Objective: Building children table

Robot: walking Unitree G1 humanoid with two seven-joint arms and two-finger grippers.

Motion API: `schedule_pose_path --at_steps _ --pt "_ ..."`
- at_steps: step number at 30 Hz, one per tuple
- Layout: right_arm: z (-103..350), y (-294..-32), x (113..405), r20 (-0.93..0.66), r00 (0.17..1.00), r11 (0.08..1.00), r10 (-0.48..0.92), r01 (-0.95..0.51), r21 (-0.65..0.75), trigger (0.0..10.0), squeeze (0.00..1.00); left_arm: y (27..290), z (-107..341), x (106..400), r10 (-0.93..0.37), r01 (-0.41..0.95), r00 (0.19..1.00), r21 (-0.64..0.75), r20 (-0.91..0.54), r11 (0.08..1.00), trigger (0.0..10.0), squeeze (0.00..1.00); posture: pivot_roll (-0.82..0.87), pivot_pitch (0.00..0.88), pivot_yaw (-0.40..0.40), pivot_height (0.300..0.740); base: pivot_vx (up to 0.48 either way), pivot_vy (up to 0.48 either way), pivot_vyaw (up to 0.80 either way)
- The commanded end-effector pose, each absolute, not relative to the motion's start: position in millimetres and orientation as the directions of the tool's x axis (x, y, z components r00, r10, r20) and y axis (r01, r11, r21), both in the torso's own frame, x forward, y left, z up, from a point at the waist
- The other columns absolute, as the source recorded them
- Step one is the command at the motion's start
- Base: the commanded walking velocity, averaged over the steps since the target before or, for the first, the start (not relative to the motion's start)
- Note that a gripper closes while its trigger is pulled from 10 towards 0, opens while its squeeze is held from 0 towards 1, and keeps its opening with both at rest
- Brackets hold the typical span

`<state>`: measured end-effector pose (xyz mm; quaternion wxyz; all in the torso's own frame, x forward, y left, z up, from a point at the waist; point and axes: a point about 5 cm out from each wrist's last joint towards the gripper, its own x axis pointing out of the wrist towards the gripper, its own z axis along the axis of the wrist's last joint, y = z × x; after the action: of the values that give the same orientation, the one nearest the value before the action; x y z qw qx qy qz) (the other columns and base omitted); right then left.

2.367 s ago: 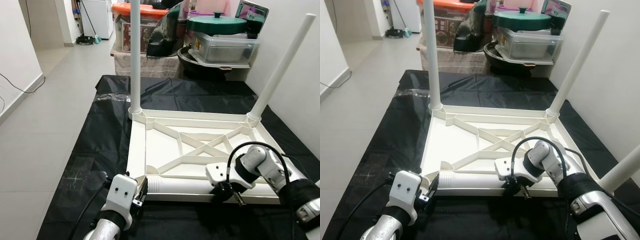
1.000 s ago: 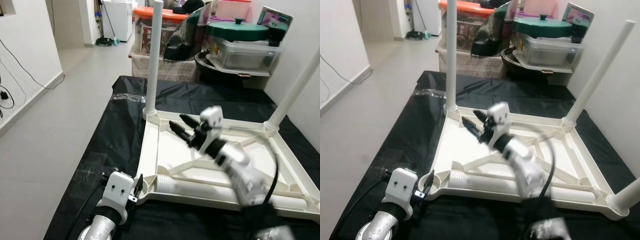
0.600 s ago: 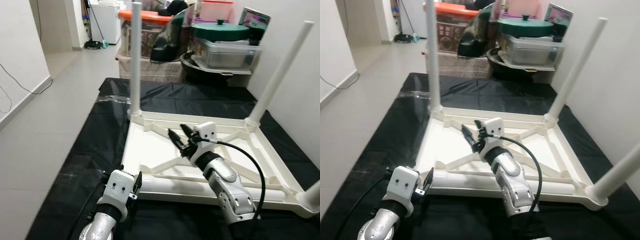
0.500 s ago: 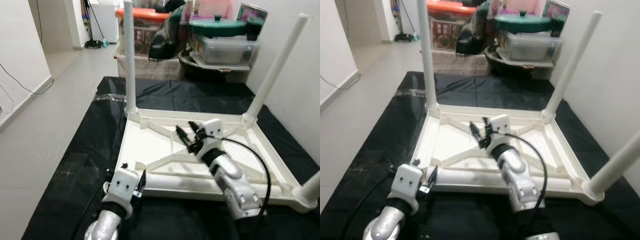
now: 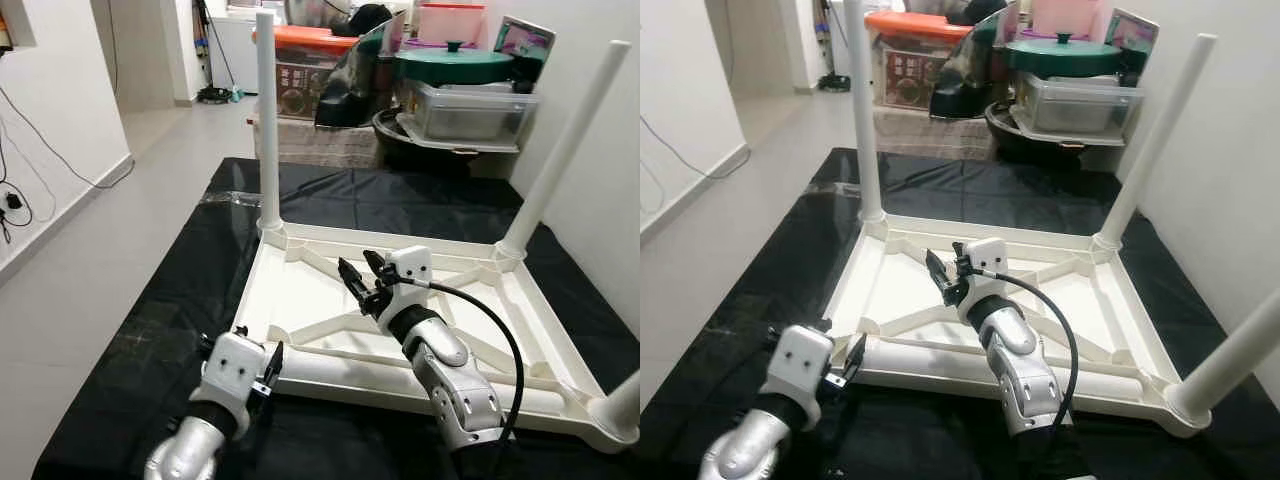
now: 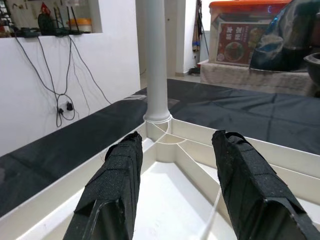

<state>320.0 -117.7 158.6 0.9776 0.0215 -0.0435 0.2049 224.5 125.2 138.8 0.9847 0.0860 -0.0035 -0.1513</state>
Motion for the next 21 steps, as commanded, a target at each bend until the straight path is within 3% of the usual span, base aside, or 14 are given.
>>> schedule_pose_path --at_steps 1,5,11,19,21 --pt "155.9 -116.9 318.3 0.087 0.916 0.917 0.392 -0.397 0.037 10.0 0.00 132.1 141.6 225.6 -0.341 0.344 0.939 0.104 -0.046 0.933 10.0 0.00 0.10 0.000 -0.092 0.740 0.000 0.000 0.00" --pt "156.1 -114.7 318.2 0.088 0.915 0.917 0.393 -0.398 0.036 10.0 0.00 135.9 136.8 226.4 -0.374 0.378 0.923 0.032 -0.091 0.925 10.0 0.00 0.10 0.000 -0.088 0.740 0.000 0.000 0.00" --pt "157.1 -113.3 317.9 0.094 0.915 0.917 0.393 -0.398 0.035 10.0 0.00 133.6 134.6 226.2 -0.382 0.386 0.919 0.031 -0.099 0.922 10.0 0.00 0.09 0.000 -0.080 0.740 0.000 0.000 0.00" --pt "156.4 -115.5 318.1 0.092 0.916 0.919 0.391 -0.394 0.020 10.0 0.00 129.5 131.0 226.3 -0.331 0.337 0.938 0.048 -0.101 0.940 10.0 0.00 0.09 0.000 -0.081 0.740 0.000 -0.480 0.00" --pt "156.5 -116.0 318.9 0.093 0.915 0.919 0.392 -0.395 0.014 10.0 0.00 134.5 134.0 230.2 -0.288 0.292 0.953 0.037 -0.092 0.956 10.0 0.00 0.09 0.000 -0.081 0.740 0.000 0.000 0.00"
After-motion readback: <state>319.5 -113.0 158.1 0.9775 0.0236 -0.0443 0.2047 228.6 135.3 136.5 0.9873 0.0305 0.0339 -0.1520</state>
